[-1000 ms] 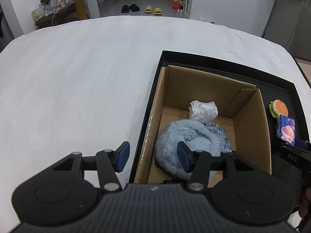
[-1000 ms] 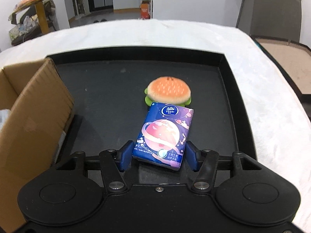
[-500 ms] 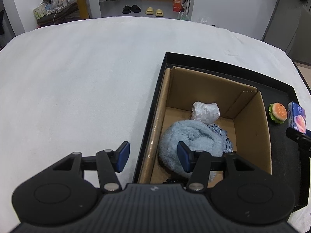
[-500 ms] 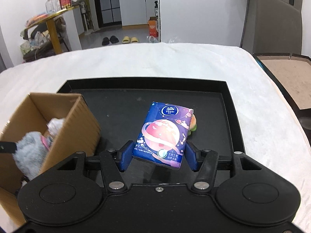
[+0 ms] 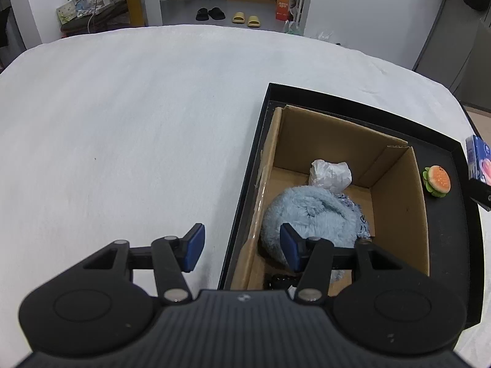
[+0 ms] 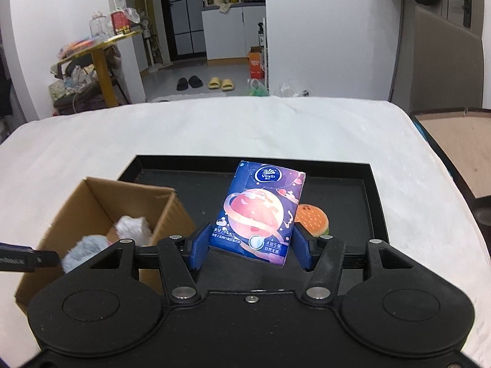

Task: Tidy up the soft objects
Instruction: 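Carry the tissue pack into the box and open the right gripper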

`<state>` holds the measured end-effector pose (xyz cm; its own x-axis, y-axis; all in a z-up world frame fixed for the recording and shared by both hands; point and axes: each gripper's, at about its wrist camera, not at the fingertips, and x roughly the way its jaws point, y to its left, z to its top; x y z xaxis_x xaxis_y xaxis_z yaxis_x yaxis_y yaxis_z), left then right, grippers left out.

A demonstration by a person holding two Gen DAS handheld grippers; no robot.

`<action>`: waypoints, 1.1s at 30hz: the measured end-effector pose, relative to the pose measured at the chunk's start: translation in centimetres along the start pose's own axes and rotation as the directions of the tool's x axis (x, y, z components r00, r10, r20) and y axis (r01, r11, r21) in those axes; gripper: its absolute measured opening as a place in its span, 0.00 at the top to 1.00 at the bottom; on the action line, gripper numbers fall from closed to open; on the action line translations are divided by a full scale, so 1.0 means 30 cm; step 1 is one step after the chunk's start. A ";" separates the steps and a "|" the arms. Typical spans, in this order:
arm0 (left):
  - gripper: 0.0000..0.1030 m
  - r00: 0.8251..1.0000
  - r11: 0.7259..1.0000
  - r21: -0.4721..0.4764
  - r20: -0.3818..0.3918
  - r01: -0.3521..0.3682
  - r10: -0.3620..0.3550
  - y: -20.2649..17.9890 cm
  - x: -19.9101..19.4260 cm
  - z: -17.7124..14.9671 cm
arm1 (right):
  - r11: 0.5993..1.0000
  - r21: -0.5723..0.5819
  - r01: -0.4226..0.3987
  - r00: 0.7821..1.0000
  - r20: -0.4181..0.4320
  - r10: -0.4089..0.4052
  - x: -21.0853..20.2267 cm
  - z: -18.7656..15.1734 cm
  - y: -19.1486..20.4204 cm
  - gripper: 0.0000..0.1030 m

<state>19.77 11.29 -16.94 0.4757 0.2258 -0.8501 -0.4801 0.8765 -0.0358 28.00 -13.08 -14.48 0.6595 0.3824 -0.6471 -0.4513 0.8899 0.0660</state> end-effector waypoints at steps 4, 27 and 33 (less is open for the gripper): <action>0.49 1.000 1.000 -0.008 0.003 0.012 -0.012 0.008 -0.005 -0.005 | 1.000 -0.012 -0.017 1.000 0.012 0.017 -0.019 0.018 0.025 0.47; 0.71 0.995 0.994 -0.056 -0.007 0.095 -0.095 0.051 0.010 -0.057 | 0.979 -0.124 -0.164 0.986 -0.017 0.164 -0.064 0.032 0.204 0.47; 0.87 0.991 0.989 -0.068 -0.020 0.132 -0.133 0.060 0.022 -0.071 | 0.967 -0.151 -0.204 0.979 -0.048 0.199 -0.064 0.023 0.247 0.47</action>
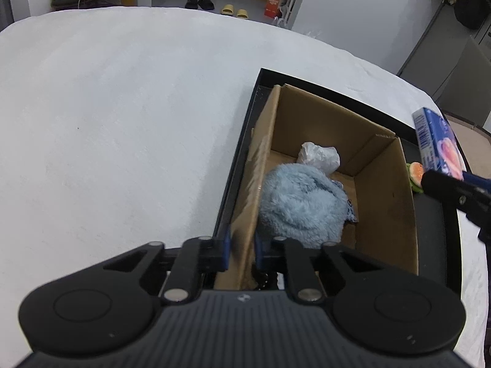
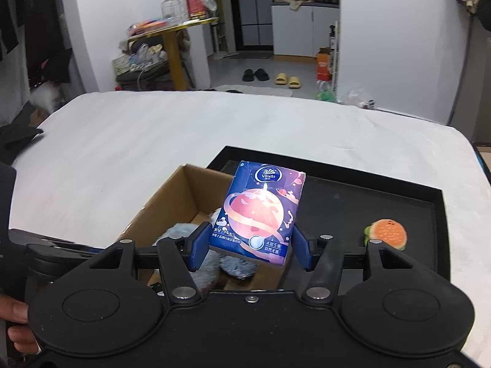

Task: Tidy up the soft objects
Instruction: 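Carry the tissue pack into the box and open the right gripper, then move the right gripper to the burger plush and grasp it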

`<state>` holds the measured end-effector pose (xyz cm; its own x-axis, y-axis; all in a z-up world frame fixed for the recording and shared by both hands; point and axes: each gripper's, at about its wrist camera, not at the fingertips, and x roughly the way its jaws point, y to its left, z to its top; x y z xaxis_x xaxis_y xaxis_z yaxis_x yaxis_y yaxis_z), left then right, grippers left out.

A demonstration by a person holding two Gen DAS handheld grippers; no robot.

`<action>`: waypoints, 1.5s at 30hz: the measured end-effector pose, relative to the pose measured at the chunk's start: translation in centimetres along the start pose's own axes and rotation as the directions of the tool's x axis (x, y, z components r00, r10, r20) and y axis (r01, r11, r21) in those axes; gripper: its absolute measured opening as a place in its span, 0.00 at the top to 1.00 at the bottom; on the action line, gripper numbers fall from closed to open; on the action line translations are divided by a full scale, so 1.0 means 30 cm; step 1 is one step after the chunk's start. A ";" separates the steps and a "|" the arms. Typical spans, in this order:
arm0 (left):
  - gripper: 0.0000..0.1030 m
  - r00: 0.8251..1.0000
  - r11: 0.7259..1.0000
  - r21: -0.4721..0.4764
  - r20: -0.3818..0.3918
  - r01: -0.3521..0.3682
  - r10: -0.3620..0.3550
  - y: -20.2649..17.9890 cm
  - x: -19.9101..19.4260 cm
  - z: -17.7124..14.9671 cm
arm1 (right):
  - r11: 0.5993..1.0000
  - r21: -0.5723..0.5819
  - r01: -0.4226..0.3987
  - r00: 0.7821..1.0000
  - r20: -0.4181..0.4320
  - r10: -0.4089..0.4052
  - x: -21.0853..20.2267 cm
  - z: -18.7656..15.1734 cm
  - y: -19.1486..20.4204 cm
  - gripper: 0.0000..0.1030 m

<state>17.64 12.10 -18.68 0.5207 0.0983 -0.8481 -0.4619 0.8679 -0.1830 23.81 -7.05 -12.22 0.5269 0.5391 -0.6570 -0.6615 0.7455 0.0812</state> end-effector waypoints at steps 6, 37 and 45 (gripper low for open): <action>0.87 1.000 1.000 -0.004 0.004 0.009 -0.009 0.012 -0.001 -0.001 | 0.999 -0.027 -0.037 0.999 -0.022 0.037 0.004 -0.007 0.047 0.46; 0.76 0.999 0.998 0.035 -0.003 -0.044 0.044 -0.037 -0.034 0.033 | 0.999 0.036 0.034 0.999 -0.016 -0.033 -0.001 -0.055 -0.062 0.24; 0.51 0.999 0.998 0.034 0.008 -0.052 0.051 -0.051 -0.048 0.042 | 0.995 0.087 0.049 0.999 -0.004 -0.049 -0.001 -0.075 -0.126 0.18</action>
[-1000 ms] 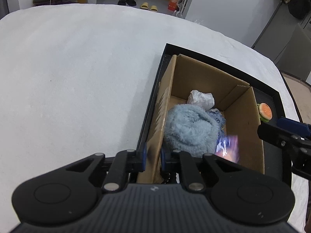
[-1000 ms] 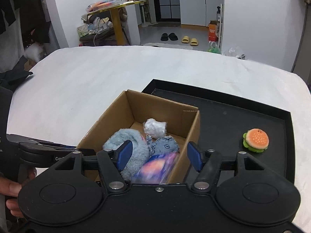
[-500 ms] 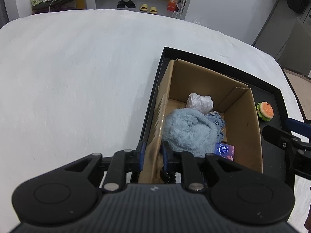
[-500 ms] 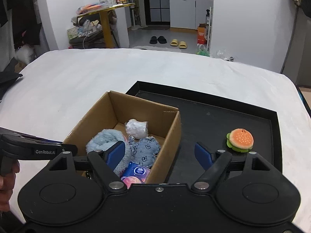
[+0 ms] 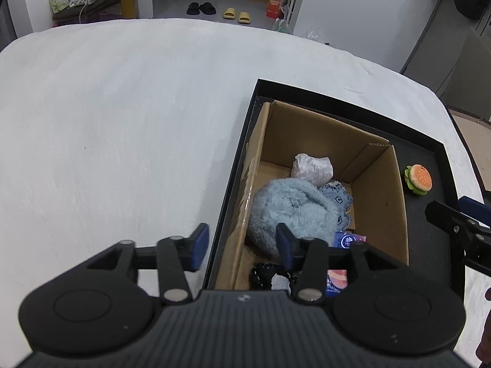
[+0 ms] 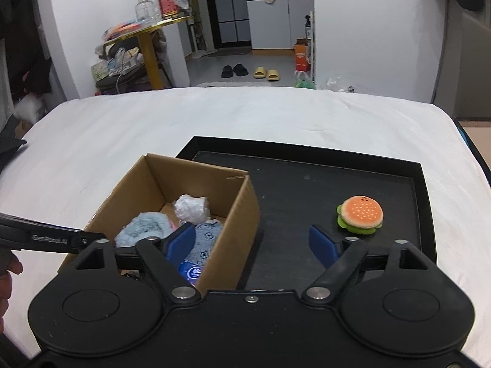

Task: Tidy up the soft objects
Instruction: 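Move the right gripper to the burger plush and grasp it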

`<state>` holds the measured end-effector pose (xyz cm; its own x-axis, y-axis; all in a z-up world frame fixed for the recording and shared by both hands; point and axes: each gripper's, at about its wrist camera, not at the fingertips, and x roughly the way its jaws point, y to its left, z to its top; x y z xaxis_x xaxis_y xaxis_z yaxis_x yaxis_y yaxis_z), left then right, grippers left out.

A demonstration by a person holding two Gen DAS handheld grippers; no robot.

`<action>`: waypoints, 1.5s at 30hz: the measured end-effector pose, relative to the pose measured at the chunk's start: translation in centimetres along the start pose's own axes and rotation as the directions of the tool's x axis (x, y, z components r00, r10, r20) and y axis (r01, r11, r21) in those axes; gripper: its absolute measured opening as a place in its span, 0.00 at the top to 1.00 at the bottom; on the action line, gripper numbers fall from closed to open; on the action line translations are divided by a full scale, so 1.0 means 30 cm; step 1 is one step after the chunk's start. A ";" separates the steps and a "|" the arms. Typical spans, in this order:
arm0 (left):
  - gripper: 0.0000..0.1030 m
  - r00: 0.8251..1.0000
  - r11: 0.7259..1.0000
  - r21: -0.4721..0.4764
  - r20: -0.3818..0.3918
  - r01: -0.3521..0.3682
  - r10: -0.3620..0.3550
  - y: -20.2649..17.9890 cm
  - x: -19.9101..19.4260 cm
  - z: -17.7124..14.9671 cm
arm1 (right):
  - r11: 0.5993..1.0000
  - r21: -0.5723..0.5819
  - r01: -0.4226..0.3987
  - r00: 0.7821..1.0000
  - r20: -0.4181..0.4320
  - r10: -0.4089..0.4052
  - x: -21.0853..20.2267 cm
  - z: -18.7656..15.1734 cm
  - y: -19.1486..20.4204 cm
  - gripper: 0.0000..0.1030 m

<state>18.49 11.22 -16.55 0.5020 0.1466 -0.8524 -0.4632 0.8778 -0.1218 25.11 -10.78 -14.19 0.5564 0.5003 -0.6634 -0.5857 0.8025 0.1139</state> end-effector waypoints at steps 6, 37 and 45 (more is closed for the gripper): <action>0.40 0.999 0.999 0.015 0.008 -0.032 0.032 -0.022 -0.008 0.009 | 0.999 0.039 -0.004 1.000 0.014 0.003 0.013 -0.022 -0.055 0.16; 0.34 0.989 0.983 0.105 0.024 -0.149 0.147 -0.180 0.128 0.112 | 0.986 0.141 0.089 0.996 -0.026 -0.086 0.279 -0.052 -0.363 0.05; 0.34 0.986 0.974 0.156 0.015 -0.166 0.165 -0.195 0.137 0.119 | 0.985 0.137 0.104 0.994 -0.044 -0.099 0.340 -0.043 -0.367 0.04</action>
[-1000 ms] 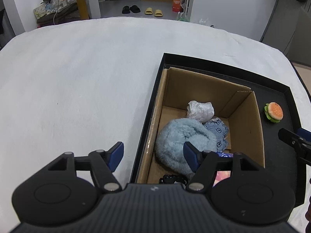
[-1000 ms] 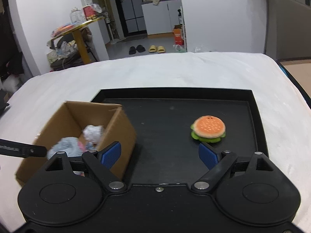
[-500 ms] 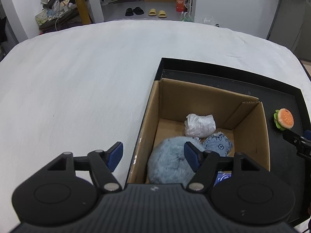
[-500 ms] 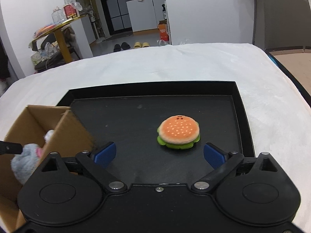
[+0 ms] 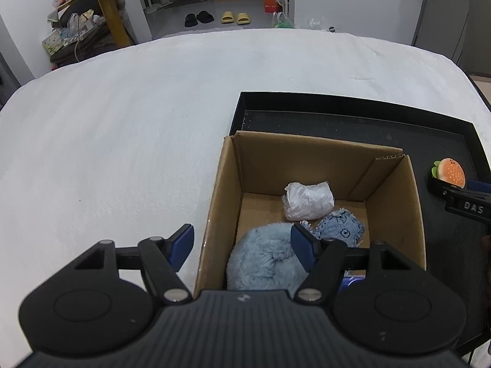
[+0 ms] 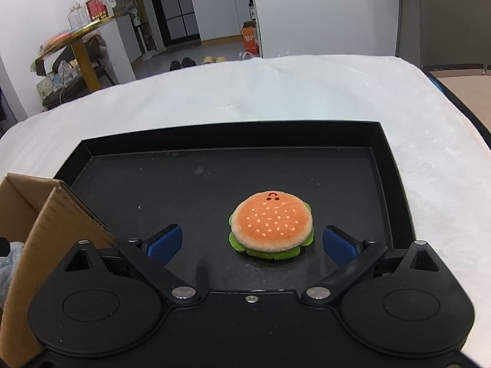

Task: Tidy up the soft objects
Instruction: 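Move the right gripper to the burger plush and grasp it, then carry the burger plush into the box and release it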

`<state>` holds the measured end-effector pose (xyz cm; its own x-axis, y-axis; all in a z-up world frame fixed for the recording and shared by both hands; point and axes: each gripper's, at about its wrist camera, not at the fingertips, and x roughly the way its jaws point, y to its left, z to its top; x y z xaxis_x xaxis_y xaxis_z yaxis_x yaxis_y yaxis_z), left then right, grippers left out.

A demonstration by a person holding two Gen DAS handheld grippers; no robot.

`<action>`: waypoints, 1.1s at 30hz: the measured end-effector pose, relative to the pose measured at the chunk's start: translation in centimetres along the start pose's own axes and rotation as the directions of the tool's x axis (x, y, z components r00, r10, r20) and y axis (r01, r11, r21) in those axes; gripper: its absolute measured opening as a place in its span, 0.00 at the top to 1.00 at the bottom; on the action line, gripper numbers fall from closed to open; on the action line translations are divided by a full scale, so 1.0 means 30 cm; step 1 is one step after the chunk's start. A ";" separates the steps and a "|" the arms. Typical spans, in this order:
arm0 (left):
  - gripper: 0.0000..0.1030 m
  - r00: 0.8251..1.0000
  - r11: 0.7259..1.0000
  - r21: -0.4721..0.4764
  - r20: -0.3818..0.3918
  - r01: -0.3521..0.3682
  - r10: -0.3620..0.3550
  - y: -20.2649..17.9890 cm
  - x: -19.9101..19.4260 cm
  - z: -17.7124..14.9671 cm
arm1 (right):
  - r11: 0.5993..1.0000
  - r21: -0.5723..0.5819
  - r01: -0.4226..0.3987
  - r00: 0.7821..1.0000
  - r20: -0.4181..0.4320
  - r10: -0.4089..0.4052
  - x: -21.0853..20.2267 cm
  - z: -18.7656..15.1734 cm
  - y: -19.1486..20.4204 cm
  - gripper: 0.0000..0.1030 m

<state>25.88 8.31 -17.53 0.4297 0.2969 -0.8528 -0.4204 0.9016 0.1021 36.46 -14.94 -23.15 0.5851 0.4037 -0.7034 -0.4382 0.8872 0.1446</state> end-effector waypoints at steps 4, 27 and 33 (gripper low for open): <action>0.34 1.000 1.000 0.001 0.003 -0.005 0.005 0.004 -0.004 -0.003 | 0.999 -0.032 0.028 1.000 0.005 -0.028 0.017 0.001 0.013 0.08; 0.34 1.000 0.999 -0.036 0.019 0.008 -0.007 0.040 -0.042 -0.057 | 0.997 -0.038 0.061 0.998 -0.011 -0.062 -0.150 -0.019 0.032 0.53; 0.34 1.000 0.998 -0.058 0.019 0.025 -0.024 0.065 -0.062 -0.075 | 0.998 -0.040 0.053 0.998 0.017 -0.052 -0.214 -0.003 0.054 0.53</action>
<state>22.47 8.82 -16.88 0.4548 0.2812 -0.8450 -0.4553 0.8889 0.0508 31.92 -16.11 -18.46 0.6189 0.3607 -0.6977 -0.4339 0.8975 0.0790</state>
